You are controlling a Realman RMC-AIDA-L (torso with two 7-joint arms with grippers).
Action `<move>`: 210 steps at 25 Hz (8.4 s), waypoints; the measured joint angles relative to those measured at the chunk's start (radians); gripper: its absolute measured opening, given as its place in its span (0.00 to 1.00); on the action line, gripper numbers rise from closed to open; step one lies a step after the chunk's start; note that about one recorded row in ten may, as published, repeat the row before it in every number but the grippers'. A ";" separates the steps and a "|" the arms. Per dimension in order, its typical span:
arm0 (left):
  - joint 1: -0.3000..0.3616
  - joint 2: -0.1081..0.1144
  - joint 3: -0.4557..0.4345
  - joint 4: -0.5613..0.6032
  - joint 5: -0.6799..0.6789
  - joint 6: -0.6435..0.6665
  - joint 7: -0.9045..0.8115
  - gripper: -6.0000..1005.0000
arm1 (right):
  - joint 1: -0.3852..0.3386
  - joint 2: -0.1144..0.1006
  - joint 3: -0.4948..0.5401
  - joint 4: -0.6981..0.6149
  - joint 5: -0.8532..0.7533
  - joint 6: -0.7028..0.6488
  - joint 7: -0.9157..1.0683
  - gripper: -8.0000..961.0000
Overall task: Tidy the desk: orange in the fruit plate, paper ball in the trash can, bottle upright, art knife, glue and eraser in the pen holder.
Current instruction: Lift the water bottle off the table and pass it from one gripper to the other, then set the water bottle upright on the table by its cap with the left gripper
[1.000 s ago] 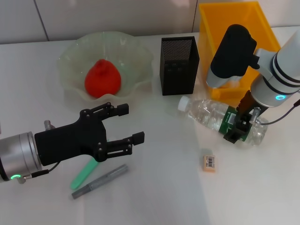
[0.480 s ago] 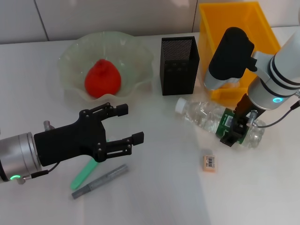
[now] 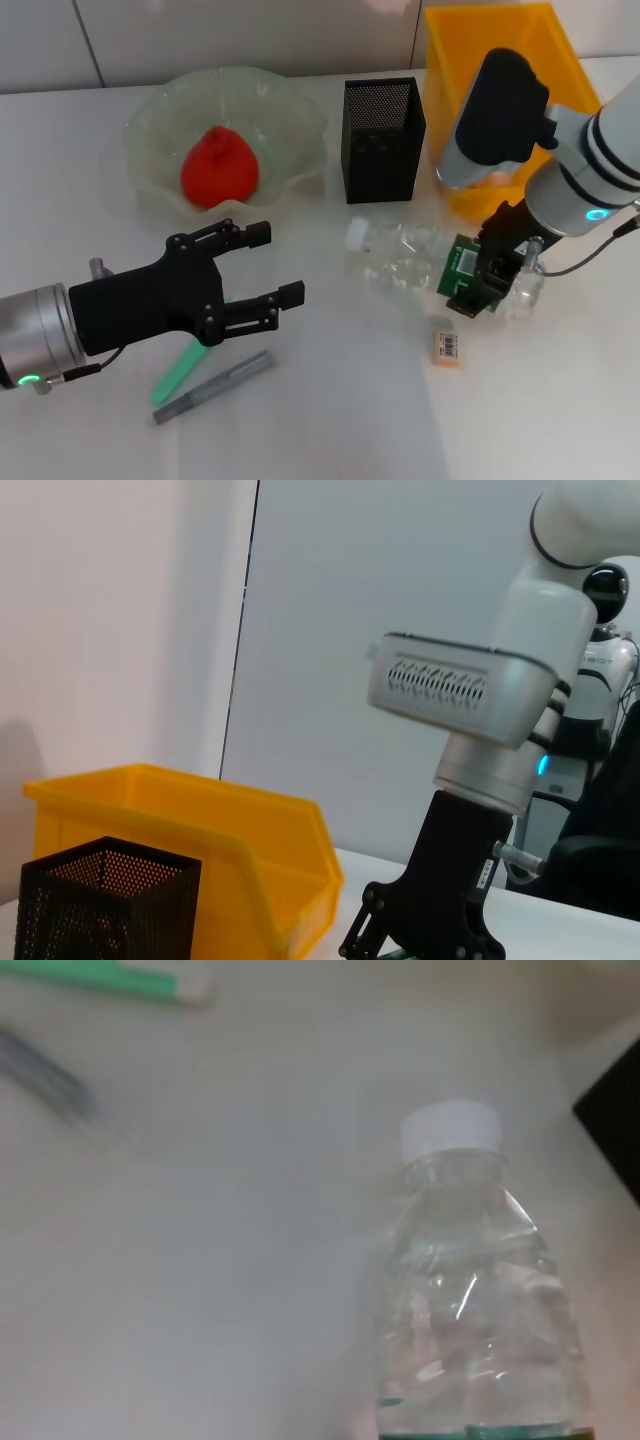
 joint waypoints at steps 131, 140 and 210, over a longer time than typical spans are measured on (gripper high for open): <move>-0.133 -0.002 0.177 -0.122 -0.332 0.247 -0.104 0.45 | -0.186 -0.007 0.339 0.530 1.032 -0.196 -1.018 0.83; -0.121 0.009 0.165 -0.115 -0.332 0.244 -0.108 0.45 | -0.211 -0.007 0.340 0.477 1.030 -0.201 -0.994 0.83; -0.055 0.048 0.041 0.039 -0.302 0.210 -0.119 0.44 | -0.300 -0.016 0.413 0.410 0.932 -0.211 -0.976 0.83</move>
